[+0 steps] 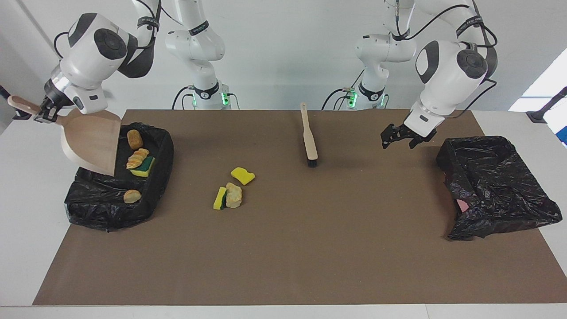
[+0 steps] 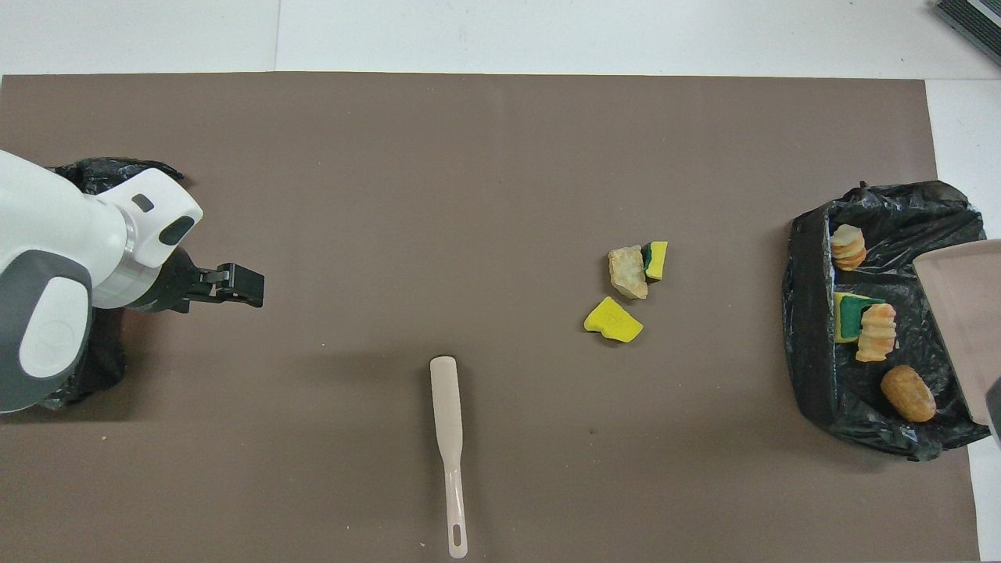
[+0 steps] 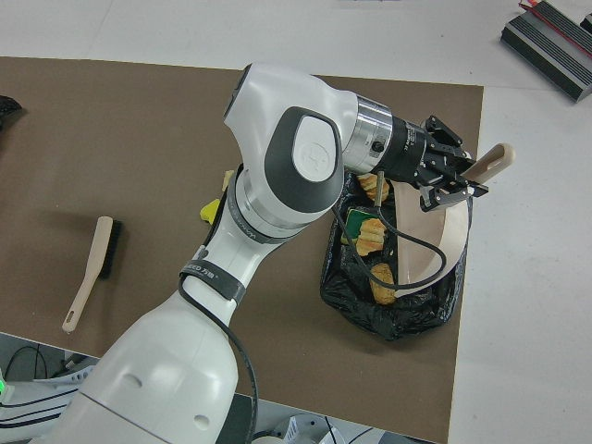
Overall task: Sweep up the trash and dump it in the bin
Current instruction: 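Bring the empty dustpan back to the table center with the right gripper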
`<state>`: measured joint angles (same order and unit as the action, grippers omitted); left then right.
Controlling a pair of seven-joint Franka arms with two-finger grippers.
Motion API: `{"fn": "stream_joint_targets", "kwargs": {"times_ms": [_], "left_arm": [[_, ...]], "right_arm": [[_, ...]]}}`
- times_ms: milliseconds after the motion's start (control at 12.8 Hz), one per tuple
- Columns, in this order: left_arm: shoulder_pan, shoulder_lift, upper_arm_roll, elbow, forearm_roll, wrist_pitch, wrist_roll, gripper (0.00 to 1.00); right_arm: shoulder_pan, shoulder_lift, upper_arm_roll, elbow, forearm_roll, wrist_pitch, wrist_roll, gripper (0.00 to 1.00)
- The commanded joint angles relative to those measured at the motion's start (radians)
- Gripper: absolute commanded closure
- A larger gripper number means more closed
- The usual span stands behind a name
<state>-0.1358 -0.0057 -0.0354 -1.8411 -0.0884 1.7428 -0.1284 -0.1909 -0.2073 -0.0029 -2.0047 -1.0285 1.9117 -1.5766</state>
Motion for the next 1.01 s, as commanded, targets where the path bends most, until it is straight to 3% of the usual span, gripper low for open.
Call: {"fn": "stream_joint_targets", "kwargs": {"times_ms": [0, 156, 311, 467, 701, 934], "left_arm": [[0.019, 0.041, -0.011, 0.152, 0.05, -0.142, 0.052, 0.0], [0.051, 0.049, -0.011, 0.221, 0.076, -0.241, 0.075, 0.0], [0.056, 0.043, -0.011, 0.252, 0.073, -0.267, 0.093, 0.0], [0.1, 0.027, -0.011, 0.229, 0.072, -0.269, 0.099, 0.0], [0.117, 0.018, -0.011, 0.224, 0.07, -0.25, 0.096, 0.0], [0.116, 0.018, -0.011, 0.229, 0.07, -0.25, 0.084, 0.0]], "right_arm": [[0.03, -0.078, 0.052, 0.03, 0.045, -0.151, 0.125, 1.0], [0.045, -0.08, 0.128, 0.082, 0.192, -0.314, 0.337, 1.0], [0.047, -0.081, 0.207, 0.093, 0.389, -0.385, 0.629, 1.0], [0.048, -0.081, 0.21, 0.093, 0.598, -0.389, 0.859, 1.0], [0.112, -0.023, 0.282, 0.109, 0.77, -0.372, 1.293, 1.0], [0.214, 0.13, 0.284, 0.181, 0.913, -0.282, 1.662, 1.0]]}}
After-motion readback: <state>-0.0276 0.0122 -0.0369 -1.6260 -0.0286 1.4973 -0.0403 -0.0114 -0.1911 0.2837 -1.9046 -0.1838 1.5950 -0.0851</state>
